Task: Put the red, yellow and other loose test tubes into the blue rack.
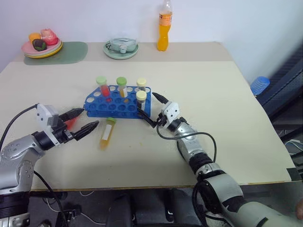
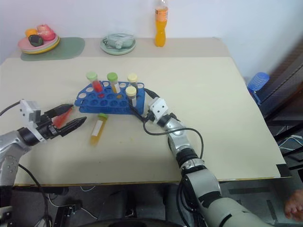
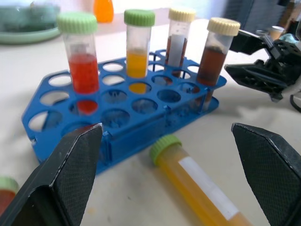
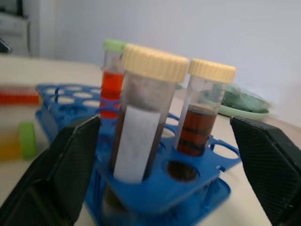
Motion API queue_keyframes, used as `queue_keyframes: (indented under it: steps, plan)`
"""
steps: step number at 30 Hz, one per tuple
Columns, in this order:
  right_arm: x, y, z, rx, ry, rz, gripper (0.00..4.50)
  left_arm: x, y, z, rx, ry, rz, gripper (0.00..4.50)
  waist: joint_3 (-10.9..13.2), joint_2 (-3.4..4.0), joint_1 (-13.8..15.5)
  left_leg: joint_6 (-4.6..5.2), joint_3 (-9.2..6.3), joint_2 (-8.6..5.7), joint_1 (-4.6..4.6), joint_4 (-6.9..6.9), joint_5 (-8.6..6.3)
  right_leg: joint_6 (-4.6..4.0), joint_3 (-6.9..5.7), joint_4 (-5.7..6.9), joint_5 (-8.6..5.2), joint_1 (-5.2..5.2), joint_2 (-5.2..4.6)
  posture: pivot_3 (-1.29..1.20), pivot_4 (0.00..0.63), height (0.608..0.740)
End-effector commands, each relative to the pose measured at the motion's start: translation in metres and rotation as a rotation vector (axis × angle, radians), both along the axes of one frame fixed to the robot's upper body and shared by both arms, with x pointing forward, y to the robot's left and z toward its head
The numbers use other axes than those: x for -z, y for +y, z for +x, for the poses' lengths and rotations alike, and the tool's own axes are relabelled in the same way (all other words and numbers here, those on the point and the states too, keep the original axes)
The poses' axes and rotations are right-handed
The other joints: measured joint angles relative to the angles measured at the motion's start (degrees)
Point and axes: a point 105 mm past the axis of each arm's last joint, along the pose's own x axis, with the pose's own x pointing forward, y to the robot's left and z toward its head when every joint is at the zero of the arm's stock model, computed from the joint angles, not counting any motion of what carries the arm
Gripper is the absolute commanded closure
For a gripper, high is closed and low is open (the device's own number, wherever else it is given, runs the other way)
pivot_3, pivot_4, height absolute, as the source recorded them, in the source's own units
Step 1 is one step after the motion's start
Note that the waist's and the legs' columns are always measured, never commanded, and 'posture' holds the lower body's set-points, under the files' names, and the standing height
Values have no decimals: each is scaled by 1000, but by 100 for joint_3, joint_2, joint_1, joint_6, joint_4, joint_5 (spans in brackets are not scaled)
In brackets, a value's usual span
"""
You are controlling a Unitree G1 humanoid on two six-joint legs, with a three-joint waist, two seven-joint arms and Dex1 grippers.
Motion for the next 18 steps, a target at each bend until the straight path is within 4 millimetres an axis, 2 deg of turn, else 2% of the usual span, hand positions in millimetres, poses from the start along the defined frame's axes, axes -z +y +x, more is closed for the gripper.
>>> queue_keyframes:
  steps: [1,3,7,10,14,18]
  plan:
    - [0,-16,-16,-48,-26,-132,30,-11,1,-4,-103,8,1,0,-52,2,18,1,0,0,0,0,0,0,0,-2,0,0,-1,0,0,740]
    - [2,-33,-28,-60,-4,-193,30,-13,-2,-7,-151,48,-11,0,-287,15,31,-2,-11,-6,-50,-5,0,4,-1,13,0,-45,1,0,0,740]
    - [-4,-58,-47,-82,29,-270,30,-17,-10,-13,-214,145,-61,0,-360,11,20,-9,-5,-4,-45,10,-3,6,-1,-4,-1,-36,11,0,0,740]
    - [-17,-83,-68,-146,60,-332,30,-6,-16,-14,-288,413,16,0,-376,6,60,-8,-10,-3,17,0,-6,6,-1,-7,-3,21,14,0,0,740]
    - [-22,-90,-95,-278,113,-370,30,0,-25,-10,-320,571,89,0,-434,-13,91,-6,-18,-7,15,1,-6,8,-1,-10,-5,24,17,0,0,740]
    - [-25,-93,-107,-334,143,-362,30,-2,-38,5,-353,565,80,0,-459,-19,73,-10,-21,-6,17,0,-6,9,0,-12,-6,25,24,0,0,740]
